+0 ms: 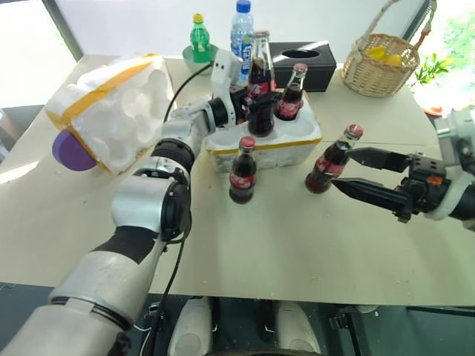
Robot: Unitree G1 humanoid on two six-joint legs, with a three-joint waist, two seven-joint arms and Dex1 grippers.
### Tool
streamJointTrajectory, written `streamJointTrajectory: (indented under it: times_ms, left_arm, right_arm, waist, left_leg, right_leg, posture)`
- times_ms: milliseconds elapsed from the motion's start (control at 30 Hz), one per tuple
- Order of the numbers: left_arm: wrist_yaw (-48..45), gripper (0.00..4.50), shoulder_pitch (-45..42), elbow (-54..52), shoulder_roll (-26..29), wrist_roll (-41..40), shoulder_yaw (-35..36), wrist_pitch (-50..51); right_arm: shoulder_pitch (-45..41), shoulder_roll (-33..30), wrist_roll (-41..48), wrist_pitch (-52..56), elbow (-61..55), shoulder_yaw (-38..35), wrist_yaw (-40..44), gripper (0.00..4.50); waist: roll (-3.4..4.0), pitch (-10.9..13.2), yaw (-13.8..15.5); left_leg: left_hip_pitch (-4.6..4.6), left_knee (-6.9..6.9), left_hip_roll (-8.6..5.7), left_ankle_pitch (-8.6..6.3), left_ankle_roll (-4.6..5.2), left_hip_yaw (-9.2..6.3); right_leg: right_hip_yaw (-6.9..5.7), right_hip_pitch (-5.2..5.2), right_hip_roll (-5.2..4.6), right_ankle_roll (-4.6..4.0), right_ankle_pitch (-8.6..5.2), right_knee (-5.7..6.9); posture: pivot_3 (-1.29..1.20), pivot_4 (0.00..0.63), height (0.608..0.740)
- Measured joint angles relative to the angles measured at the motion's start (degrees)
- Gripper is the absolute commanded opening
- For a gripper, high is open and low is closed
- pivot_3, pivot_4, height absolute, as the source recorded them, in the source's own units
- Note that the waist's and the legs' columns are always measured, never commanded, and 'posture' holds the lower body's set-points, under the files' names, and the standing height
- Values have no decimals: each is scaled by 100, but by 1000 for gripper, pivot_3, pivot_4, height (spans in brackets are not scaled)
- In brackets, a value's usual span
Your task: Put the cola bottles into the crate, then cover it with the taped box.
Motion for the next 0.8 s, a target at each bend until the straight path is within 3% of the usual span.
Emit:
streamJointTrajectory:
  times_ms: [133, 300, 367, 433, 667, 800]
  left_arm:
    - [5, 2834, 23, 2, -12, 205, -151, -131]
    - [266, 2834, 307, -13, -104, 950, -836, -824]
    - [377, 3846, 416, -26, -152, 1084, -961, -977]
    - [417, 4471, 425, -63, -135, 1071, -933, -963]
    - [-38, 4471, 509, -73, 164, 752, -576, -684]
    - [-1099, 4471, 510, -508, 899, 344, -311, -158]
  right_arm:
    - [116, 0, -2, -3, -2, -8, -23, 4500]
    - [121, 0, -2, -48, -4, -9, -61, 4500]
    - [121, 0, -2, -51, -3, -9, -67, 4500]
    - [120, 0, -2, -55, -3, -9, -68, 4500]
    - [103, -7, -6, -56, 8, -6, -21, 4500]
    - [-38, -30, -96, -64, 131, 27, 77, 4500]
  waist:
    - [0, 0, -2]
    - [1, 0, -13]
    - [1, 0, -32]
    - [8, -5, -20]
    - [7, -4, -13]
    - [8, -4, -38]
  left_leg:
    - [1, -2, -2, 0, 0, 2]
    - [3, -2, 0, 0, 0, 3]
    - [5, -3, 4, 0, 0, 5]
    - [8, -3, 7, 0, 0, 5]
    - [5, -1, 13, 0, 0, 4]
    - [3, -2, 12, 1, -1, 6]
  right_leg:
    - [0, -1, 1, 0, 0, 0]
    - [0, -1, 1, 0, 0, 0]
    - [1, -2, 3, -1, 0, 0]
    - [1, -1, 3, -1, 0, 2]
    - [1, -2, 2, -1, 0, 4]
    - [1, -7, 6, -2, 0, 6]
  posture:
    - [0, 150, 740]
    - [0, 150, 740]
    - [0, 150, 740]
    - [0, 150, 740]
    - [0, 150, 740]
    - [0, 150, 740]
